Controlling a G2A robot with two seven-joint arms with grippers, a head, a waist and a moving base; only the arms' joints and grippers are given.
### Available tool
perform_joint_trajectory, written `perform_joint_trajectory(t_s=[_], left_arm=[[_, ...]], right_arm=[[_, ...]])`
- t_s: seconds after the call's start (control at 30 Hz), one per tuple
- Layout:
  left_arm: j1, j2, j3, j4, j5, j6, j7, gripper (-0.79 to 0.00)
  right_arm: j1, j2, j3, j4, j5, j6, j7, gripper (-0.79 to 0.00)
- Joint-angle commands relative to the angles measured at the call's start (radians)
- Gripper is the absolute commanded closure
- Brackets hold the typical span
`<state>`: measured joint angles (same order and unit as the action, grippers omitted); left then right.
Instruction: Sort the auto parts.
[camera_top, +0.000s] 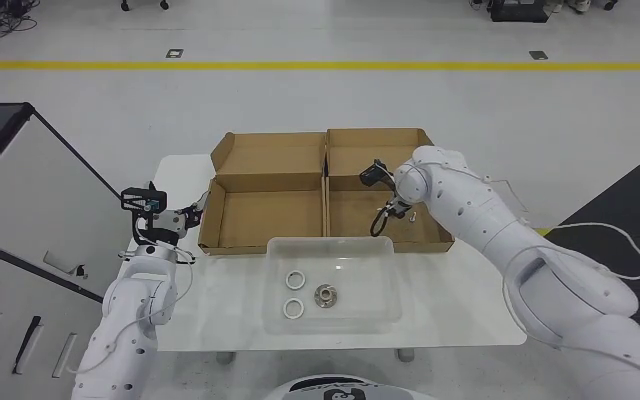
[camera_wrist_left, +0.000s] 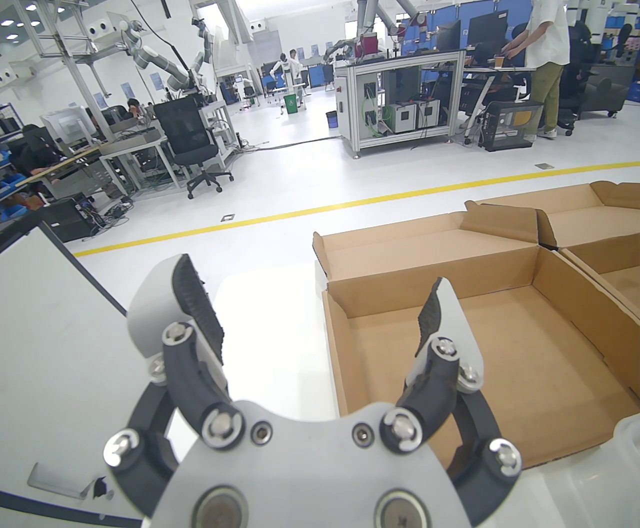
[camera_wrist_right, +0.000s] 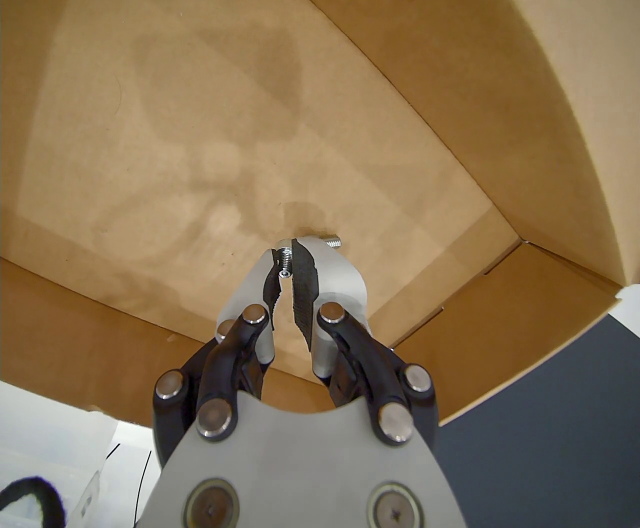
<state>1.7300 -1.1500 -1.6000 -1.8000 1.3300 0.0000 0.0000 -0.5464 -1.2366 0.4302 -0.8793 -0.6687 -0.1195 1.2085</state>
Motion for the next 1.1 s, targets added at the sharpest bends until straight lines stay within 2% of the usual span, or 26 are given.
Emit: perform_joint_trajectory(t_s=[0.0,0.3,0.43,0.47,0.5,0.53,0.77,1.07], left_arm=[[0.0,0.0,0.0,0.0,0.0,0.0,0.0,-0.785],[0.0,0.0,0.0,0.0,0.0,0.0,0.0,-0.785],[0.0,0.0,0.0,0.0,0.0,0.0,0.0,-0.785],[0.0,0.0,0.0,0.0,0.0,0.0,0.0,-0.785],[0.0,0.0,0.0,0.0,0.0,0.0,0.0,-0.785],[0.0,0.0,0.0,0.0,0.0,0.0,0.0,-0.785],[0.0,0.0,0.0,0.0,0.0,0.0,0.0,-0.785],[0.0,0.0,0.0,0.0,0.0,0.0,0.0,-0.785]], right_arm=[[0.001,-0.004,0.002,0.006,-0.003,-0.002,-0.001,-0.234],[0.006,-0.006,0.031,-0.002,-0.014,-0.015,-0.006,-0.286],[0.002,0.007,0.065,-0.039,-0.004,-0.033,-0.009,-0.391],[-0.001,0.012,0.077,-0.051,0.002,-0.045,-0.013,-0.499],[-0.005,0.019,0.092,-0.065,0.011,-0.057,-0.017,-0.72],[-0.011,0.027,0.107,-0.078,0.018,-0.068,-0.016,-0.785],[-0.088,0.107,0.255,-0.273,0.069,-0.193,-0.003,-0.785],[-0.314,0.234,0.558,-0.594,0.215,-0.39,0.05,-0.785]])
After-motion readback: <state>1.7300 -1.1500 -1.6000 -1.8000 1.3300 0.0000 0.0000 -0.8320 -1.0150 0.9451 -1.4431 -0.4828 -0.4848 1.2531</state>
